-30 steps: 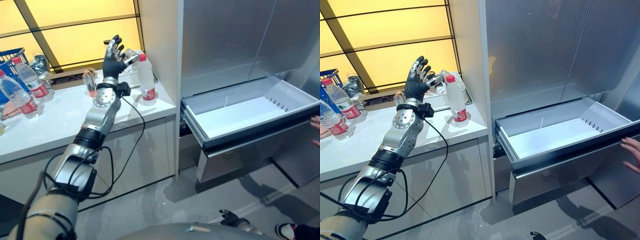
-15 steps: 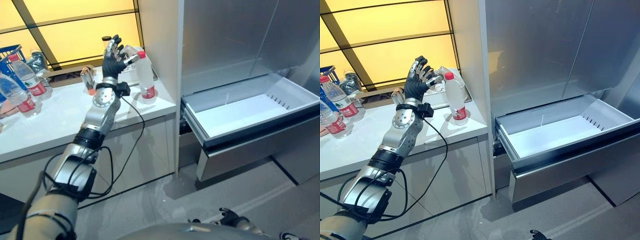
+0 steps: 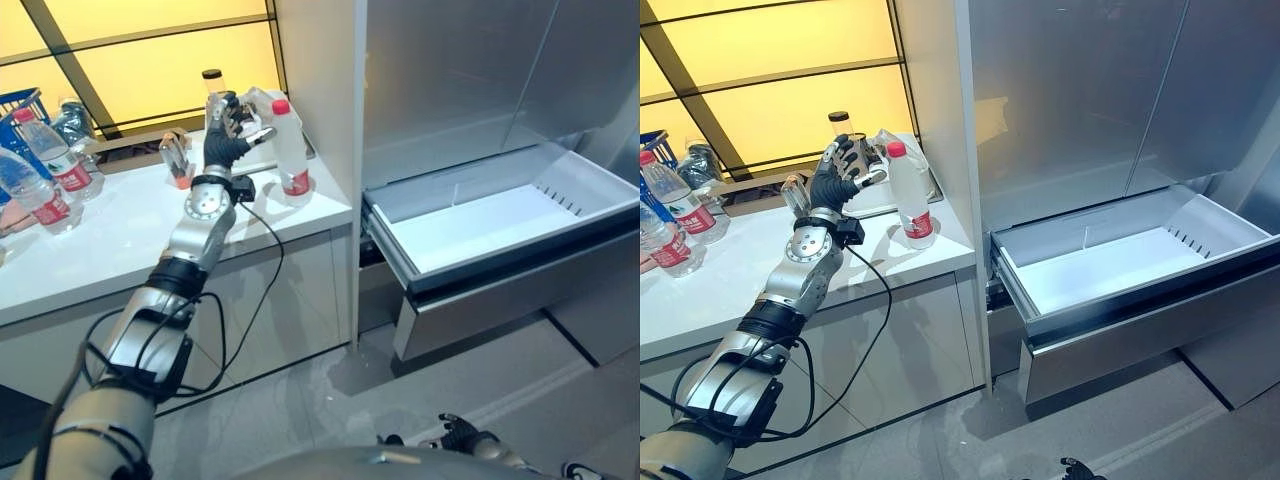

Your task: Take the drinks into the refrigerator

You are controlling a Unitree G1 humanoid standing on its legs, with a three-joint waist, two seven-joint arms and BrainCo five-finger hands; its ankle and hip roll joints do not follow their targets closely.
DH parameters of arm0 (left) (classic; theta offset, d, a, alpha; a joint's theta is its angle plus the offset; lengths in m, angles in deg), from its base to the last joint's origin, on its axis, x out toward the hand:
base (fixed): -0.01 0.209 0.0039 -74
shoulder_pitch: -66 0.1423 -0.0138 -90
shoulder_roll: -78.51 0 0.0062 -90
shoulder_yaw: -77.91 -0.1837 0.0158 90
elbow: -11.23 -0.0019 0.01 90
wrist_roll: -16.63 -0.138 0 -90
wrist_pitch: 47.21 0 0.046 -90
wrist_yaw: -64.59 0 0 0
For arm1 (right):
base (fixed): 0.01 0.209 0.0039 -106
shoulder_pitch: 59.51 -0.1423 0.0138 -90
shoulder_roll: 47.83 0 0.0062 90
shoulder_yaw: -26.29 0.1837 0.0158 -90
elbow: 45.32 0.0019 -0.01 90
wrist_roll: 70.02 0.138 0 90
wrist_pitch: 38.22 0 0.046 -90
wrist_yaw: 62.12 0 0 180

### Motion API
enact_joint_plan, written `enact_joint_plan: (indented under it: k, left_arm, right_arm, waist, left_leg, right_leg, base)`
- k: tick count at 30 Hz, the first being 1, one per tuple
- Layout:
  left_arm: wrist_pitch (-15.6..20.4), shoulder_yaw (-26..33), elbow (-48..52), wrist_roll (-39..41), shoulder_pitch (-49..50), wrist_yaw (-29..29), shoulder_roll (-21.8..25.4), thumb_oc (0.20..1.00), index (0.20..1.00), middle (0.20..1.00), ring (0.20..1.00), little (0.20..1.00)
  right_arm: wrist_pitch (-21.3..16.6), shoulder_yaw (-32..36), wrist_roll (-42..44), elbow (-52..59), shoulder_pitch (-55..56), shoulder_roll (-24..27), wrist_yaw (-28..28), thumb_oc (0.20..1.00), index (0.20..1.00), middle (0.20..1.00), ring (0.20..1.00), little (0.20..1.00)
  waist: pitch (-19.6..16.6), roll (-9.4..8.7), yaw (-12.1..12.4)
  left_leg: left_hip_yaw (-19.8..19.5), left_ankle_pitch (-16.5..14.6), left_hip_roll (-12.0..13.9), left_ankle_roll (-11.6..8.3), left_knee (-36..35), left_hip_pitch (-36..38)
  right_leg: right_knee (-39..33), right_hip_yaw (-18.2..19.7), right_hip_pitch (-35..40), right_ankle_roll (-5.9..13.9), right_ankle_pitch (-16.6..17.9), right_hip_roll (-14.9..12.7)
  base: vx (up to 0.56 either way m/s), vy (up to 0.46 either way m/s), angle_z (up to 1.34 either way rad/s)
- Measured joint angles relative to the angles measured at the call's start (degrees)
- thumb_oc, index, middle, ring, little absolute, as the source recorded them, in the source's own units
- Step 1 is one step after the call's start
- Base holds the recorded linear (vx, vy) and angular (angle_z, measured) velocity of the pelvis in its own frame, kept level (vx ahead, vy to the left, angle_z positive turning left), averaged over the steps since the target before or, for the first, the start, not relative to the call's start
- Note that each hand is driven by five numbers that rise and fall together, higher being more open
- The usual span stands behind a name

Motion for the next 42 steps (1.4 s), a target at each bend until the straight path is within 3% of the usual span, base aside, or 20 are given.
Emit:
enact_joint_plan:
  k: [14, 27, 42]
  left_arm:
    - [-1.71, -0.05, -10.75, -0.01, -0.86, -0.87, -0.01, 1.000, 1.000, 1.000, 1.000, 1.000]
    - [-2.68, -2.54, -12.08, 0.04, -1.54, -4.09, -0.98, 1.000, 1.000, 1.000, 1.000, 1.000]
    - [-2.68, -4.96, -11.91, 0.11, -1.45, -7.24, -3.26, 1.000, 1.000, 1.000, 1.000, 1.000]
  right_arm:
    - [-0.06, 0.00, 0.03, -0.05, -0.03, 0.41, 0.00, 1.000, 1.000, 1.000, 1.000, 1.000]
    - [-0.06, 0.00, 0.08, -0.15, -0.67, 0.32, 0.00, 1.000, 1.000, 1.000, 1.000, 1.000]
    - [-0.41, 1.20, 1.12, 0.25, -0.91, 1.06, 0.29, 1.000, 1.000, 1.000, 1.000, 1.000]
  waist:
    - [0.18, 0.06, -0.15]
    - [0.23, 0.10, -1.57]
    - [1.91, 1.92, -3.09]
  left_leg:
    - [0.13, -0.01, -0.01, -0.01, 0.01, 0.01]
    - [1.27, 0.07, -0.13, -0.30, 0.03, -0.01]
    - [2.77, -0.08, -0.27, -0.27, 0.03, -0.86]
  right_leg:
    - [0.00, 0.11, -0.09, 0.00, -0.02, 0.02]
    - [0.01, 0.95, -0.86, 0.09, 0.11, 0.08]
    - [0.02, 2.12, -2.53, 0.21, 0.38, 0.21]
  base:
    - [0.00, 0.000, 0.00]
    - [0.00, -0.001, -0.02]
    - [0.00, 0.002, -0.05]
